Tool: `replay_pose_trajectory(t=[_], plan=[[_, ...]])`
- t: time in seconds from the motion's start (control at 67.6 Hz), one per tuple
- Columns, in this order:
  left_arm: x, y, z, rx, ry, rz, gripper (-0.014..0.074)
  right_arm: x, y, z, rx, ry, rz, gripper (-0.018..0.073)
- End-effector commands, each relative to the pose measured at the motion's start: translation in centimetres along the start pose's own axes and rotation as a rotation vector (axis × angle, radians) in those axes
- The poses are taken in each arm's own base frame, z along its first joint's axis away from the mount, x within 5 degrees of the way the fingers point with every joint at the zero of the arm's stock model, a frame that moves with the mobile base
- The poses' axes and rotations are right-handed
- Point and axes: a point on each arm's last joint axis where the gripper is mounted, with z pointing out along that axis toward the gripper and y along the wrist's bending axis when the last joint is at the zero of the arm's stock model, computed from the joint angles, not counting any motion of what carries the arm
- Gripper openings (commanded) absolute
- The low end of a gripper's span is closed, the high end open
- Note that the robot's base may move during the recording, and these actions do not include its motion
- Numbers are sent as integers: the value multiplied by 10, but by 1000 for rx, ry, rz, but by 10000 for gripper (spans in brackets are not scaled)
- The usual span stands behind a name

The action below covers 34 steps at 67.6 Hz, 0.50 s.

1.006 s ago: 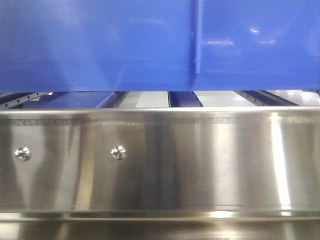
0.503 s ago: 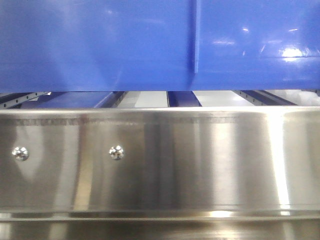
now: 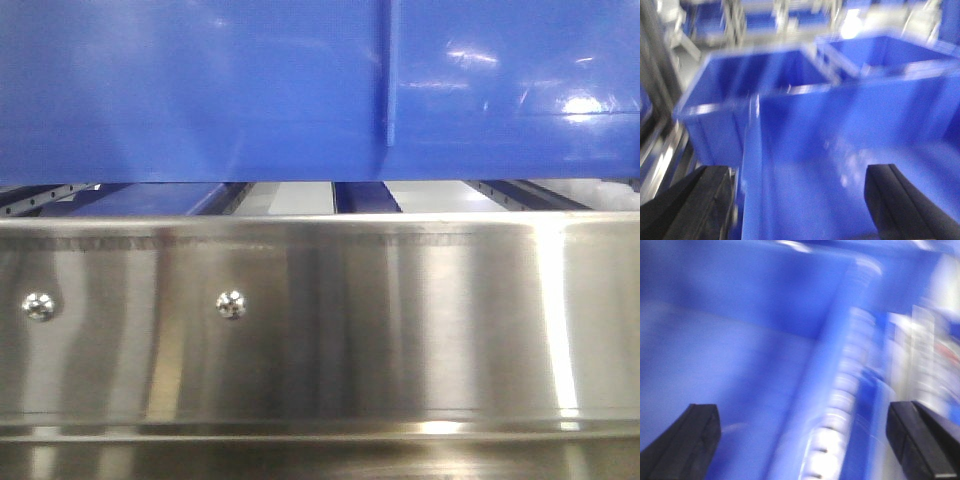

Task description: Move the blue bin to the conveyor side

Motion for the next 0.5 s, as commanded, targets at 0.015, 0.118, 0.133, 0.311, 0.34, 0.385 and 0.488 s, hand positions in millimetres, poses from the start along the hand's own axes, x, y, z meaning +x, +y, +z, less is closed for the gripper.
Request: replay_pose_trajectory(t=[0.015,0.118,0.133,0.311,0.34,0.385,0.488], plan=[[-8,-1,15,-3,91,-9,445,-20,-7,2,97,-28,42,558],[-14,-2,32,-16,182,-4,445,-31,-6,7,95,-44,82,558],[-15,-2,37,-18,200,-2,445,-32,-5,8,93,-44,85,558],[-28,0,66,-46,281,-2,445,-37,-4,27,103,-10,79,558],[-30,1,71,-55,287,-8,445,-38,-4,30,103,-4,79,558],[-32,6,76,-73,292,-17,445,-38,-4,33,105,4,78,558],[-33,20,80,-127,301,-54,445,-36,-7,38,140,17,64,558]])
